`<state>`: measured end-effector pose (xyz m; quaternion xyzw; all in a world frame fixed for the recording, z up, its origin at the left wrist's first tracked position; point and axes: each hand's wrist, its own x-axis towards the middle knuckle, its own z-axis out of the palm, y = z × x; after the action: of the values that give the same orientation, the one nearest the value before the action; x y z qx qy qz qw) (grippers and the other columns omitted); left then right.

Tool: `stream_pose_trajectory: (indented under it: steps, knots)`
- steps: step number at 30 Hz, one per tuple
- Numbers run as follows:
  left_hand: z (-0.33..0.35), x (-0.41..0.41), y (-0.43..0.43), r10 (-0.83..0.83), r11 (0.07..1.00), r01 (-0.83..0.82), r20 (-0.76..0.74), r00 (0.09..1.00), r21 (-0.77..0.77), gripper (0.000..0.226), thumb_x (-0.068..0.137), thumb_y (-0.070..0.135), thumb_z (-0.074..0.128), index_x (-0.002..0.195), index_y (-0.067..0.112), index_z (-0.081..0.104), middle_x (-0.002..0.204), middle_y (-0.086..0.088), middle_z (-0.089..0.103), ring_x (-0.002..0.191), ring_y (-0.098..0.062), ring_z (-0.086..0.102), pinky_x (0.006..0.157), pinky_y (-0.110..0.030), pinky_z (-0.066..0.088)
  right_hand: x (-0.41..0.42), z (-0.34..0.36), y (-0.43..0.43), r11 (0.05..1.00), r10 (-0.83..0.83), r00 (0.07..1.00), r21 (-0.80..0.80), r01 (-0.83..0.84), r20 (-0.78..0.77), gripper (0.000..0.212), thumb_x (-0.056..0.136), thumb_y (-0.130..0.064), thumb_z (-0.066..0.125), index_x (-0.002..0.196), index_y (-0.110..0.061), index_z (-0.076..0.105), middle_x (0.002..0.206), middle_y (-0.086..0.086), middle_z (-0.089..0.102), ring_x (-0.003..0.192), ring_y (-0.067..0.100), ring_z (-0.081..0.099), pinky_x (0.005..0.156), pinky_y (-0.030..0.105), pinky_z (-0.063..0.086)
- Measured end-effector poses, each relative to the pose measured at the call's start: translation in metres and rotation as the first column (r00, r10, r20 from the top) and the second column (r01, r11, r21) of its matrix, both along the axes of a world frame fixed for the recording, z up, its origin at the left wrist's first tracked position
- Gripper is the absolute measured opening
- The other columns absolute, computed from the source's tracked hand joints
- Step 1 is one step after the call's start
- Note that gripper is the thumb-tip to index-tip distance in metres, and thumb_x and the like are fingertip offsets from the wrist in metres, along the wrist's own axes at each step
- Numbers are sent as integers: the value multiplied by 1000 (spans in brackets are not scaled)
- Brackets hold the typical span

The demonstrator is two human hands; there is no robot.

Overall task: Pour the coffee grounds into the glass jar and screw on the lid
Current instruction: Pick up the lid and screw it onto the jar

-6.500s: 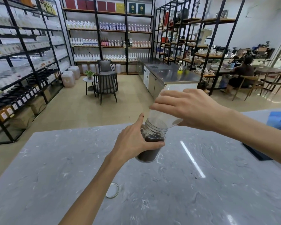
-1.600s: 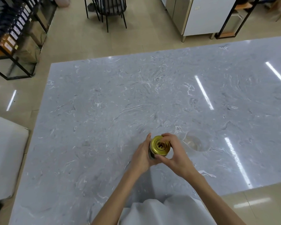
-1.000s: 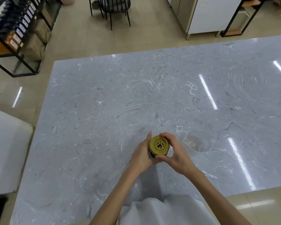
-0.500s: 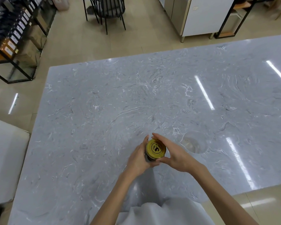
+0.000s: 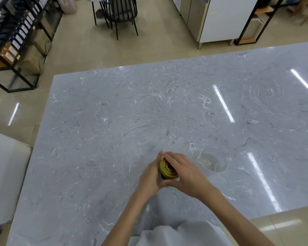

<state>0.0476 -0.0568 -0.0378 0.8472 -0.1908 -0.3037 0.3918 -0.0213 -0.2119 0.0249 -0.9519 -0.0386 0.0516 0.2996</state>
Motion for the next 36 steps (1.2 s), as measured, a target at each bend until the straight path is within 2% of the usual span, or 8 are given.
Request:
stream_pose_trajectory:
  steps: [4,9,14,20,26,29,33,36]
  knots:
    - [0,-1,1,65,998,-64,-66,996,18,121,63,41,91,153,49,11,143,7,49,130,-15,49,105,-40,46,-6,2,-9,956,-287,957,-69,285,-25,73,91,-67,41,151,-27,32,140,-3,54,125,17,54,101,31,45]
    - [1,0,-1,24,998,-22,-40,999,60,117,62,54,85,152,50,10,134,10,56,119,-13,56,97,-40,51,-1,5,4,986,-117,986,105,129,-118,72,95,-52,54,155,-30,20,158,-6,36,142,15,38,110,26,36]
    - [3,-1,1,22,999,-21,-24,999,48,122,64,49,89,155,45,6,143,7,52,130,-15,49,105,-39,44,-11,8,4,933,-359,931,-23,358,-68,76,93,-66,37,156,-31,15,149,0,51,130,20,53,99,33,48]
    - [2,0,2,23,999,-23,-13,1000,45,119,67,45,89,156,41,9,144,7,52,131,-17,49,105,-41,44,-10,13,6,946,-302,951,-149,289,-74,79,93,-69,32,156,-36,-3,131,2,65,109,22,66,85,36,56]
    - [-2,3,2,-2,1000,2,-36,999,-2,111,68,45,87,154,43,16,139,12,56,127,-15,52,101,-45,48,-12,23,11,993,-99,992,-72,94,-72,79,96,-51,54,154,-45,1,156,-4,39,136,20,47,101,36,50]
    - [-6,5,0,-15,999,17,-55,998,36,122,64,47,90,154,46,7,141,14,54,131,-15,49,105,-44,45,-15,23,6,949,-262,964,-167,267,52,78,93,-58,53,155,-37,9,137,-1,59,114,22,64,86,35,57]
    - [-15,9,6,-52,998,50,-50,997,-34,109,64,49,87,147,57,17,137,30,49,125,3,50,100,-23,48,-1,9,1,980,170,976,-127,-153,133,65,92,-46,64,148,-32,35,152,-5,42,139,19,42,110,36,43]
    - [-16,10,7,-47,996,45,-30,998,-72,109,68,43,85,150,53,15,136,35,48,122,14,48,98,-11,41,13,-15,8,985,174,952,-41,-169,251,35,93,-28,67,125,-17,63,133,0,58,124,20,52,104,34,43]
